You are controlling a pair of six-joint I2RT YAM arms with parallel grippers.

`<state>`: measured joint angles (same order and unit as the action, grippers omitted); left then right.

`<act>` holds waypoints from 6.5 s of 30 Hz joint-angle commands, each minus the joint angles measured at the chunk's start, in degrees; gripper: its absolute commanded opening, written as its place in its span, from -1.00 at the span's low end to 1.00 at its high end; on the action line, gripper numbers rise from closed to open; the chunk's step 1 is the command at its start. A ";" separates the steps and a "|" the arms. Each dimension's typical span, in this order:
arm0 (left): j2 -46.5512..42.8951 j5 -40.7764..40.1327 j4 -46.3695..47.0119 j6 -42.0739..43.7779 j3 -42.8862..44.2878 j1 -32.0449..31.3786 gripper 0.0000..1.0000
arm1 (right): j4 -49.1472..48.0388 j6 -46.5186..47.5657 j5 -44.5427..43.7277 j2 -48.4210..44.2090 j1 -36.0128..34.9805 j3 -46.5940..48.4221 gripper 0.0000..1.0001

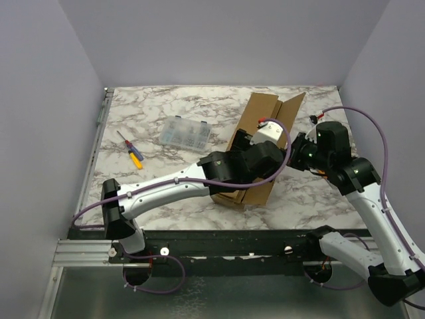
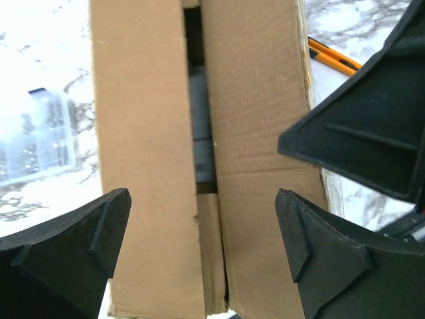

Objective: Unpack the express box

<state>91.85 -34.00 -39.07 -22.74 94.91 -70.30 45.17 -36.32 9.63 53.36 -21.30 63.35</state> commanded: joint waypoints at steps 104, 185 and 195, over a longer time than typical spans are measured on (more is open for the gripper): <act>-18.35 16.38 25.33 14.64 -20.95 20.16 -1.00 | 6.98 18.68 -14.67 1.89 0.82 10.09 0.54; 18.05 6.75 15.31 -20.33 7.52 15.02 -0.33 | -3.35 14.77 3.01 5.31 0.73 3.45 -1.00; 20.17 4.43 14.47 -21.49 7.13 15.28 -0.54 | -2.19 15.57 0.56 3.46 0.73 2.09 -1.00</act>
<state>112.46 -27.05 -23.59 -44.38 101.60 -54.98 46.19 -21.98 10.00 58.83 -20.51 66.02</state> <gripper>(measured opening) 0.240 0.058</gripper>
